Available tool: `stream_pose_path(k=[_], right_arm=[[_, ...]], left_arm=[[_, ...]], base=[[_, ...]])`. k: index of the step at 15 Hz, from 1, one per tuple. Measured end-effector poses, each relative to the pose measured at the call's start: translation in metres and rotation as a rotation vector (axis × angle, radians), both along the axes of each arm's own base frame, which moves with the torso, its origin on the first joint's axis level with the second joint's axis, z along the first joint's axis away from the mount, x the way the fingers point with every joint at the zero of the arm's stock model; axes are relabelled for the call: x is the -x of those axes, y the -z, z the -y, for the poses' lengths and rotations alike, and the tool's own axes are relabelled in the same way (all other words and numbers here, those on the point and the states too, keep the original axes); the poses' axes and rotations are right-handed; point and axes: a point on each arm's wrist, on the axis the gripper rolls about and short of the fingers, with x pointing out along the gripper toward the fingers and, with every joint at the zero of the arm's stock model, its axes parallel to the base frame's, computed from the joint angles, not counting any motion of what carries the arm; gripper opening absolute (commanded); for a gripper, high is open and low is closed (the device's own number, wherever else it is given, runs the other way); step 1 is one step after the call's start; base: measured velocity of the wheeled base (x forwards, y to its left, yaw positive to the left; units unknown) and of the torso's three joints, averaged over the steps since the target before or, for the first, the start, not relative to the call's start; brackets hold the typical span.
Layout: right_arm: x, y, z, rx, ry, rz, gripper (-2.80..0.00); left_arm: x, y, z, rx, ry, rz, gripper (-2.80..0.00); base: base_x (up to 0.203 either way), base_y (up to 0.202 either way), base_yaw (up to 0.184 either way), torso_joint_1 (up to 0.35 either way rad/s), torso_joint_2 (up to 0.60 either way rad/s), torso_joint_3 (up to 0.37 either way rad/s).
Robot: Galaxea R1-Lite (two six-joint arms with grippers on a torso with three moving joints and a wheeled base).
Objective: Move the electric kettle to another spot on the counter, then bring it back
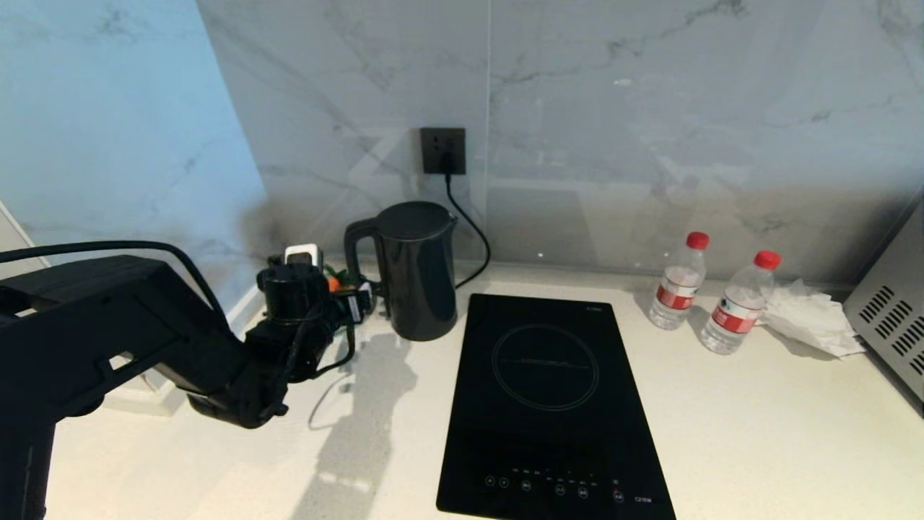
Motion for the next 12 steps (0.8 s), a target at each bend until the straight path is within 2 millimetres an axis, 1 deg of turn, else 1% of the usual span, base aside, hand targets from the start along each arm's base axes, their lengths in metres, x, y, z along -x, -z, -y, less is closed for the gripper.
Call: stream_pose_path(k=[3, 5, 6, 7, 8, 10, 12], right_arm=[[0.0, 0.0, 0.0, 0.0, 0.0, 0.0, -2.8], [0.0, 0.0, 0.0, 0.0, 0.0, -0.001, -2.8], [0.0, 0.0, 0.0, 0.0, 0.0, -0.001, -2.8], [0.0, 0.0, 0.0, 0.0, 0.0, -0.001, -2.8], [0.0, 0.0, 0.0, 0.0, 0.0, -0.001, -2.8], [0.0, 0.0, 0.0, 0.0, 0.0, 0.0, -2.8], [0.0, 0.0, 0.0, 0.0, 0.0, 0.0, -2.8]], left_arm=[[0.002, 0.011, 0.0, -0.064, 0.047, -0.023, 0.0], [-0.003, 0.02, 0.004, -0.081, 0.056, -0.023, 0.0], [-0.008, 0.024, 0.005, -0.095, 0.058, -0.012, 0.0], [-0.016, 0.026, 0.007, -0.111, 0.057, 0.006, -2.48], [-0.024, 0.028, 0.007, -0.125, 0.054, 0.02, -2.8], [-0.041, 0.034, 0.009, -0.157, 0.049, 0.041, -2.8], [-0.051, 0.046, 0.009, -0.208, 0.05, 0.039, -2.8]], base=[[0.0, 0.0, 0.0, 0.0, 0.0, 0.0], [0.0, 0.0, 0.0, 0.0, 0.0, 0.0], [0.0, 0.0, 0.0, 0.0, 0.0, 0.0], [0.0, 0.0, 0.0, 0.0, 0.0, 0.0], [0.0, 0.0, 0.0, 0.0, 0.0, 0.0], [0.0, 0.0, 0.0, 0.0, 0.0, 0.0], [0.0, 0.0, 0.0, 0.0, 0.0, 0.0]])
